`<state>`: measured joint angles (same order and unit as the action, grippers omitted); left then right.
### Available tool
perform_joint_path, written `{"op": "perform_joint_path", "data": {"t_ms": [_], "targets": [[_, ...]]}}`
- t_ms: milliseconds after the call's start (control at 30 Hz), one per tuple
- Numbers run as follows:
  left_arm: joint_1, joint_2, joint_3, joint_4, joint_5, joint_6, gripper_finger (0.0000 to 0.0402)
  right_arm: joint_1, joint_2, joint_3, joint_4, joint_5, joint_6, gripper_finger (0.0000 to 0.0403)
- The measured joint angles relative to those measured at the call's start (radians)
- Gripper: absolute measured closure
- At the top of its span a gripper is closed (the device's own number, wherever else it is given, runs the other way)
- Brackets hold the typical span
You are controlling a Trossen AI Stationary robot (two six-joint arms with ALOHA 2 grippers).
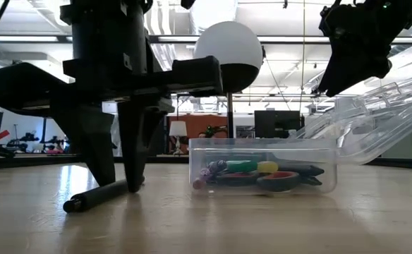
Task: Pick & place school supplies into a supply box
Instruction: Put the black pen into the transparent supply box
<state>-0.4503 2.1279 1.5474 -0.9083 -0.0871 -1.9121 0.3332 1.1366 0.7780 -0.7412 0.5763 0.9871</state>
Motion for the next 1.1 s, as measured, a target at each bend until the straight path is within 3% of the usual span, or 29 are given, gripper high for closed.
{"op": "perform_joint_path", "data": {"t_ms": [267,500,600,733,833,967,1100], "targets": [[0.001,0.022,-0.006,-0.011,0.026,0.017,0.0386,0.0,0.0,0.0,0.0,0.0,0.0,0.0227],[0.002,-0.036,-0.012,-0.017,-0.009,0.0,0.039,0.0,0.0,0.0,0.0,0.0,0.0,0.0227],[0.0,-0.086,-0.026,-0.091,-0.084,-0.055,0.039,0.0,0.0,0.0,0.0,0.0,0.0,0.0227],[0.004,-0.191,-0.016,-0.012,-0.286,-0.12,0.039,0.0,0.0,0.0,0.0,0.0,0.0,0.0227],[0.033,-0.218,-0.013,0.147,-0.407,-0.081,0.0391,0.0,0.0,0.0,-0.001,0.0,0.0,0.0227],[0.099,-0.199,-0.002,0.313,-0.442,0.05,0.0392,0.0,0.0,0.0,-0.001,0.0,0.0,0.0227],[0.147,-0.149,0.026,0.312,-0.417,0.1,0.0391,0.0,0.0,0.0,0.005,0.0,0.0,0.0227]]}}
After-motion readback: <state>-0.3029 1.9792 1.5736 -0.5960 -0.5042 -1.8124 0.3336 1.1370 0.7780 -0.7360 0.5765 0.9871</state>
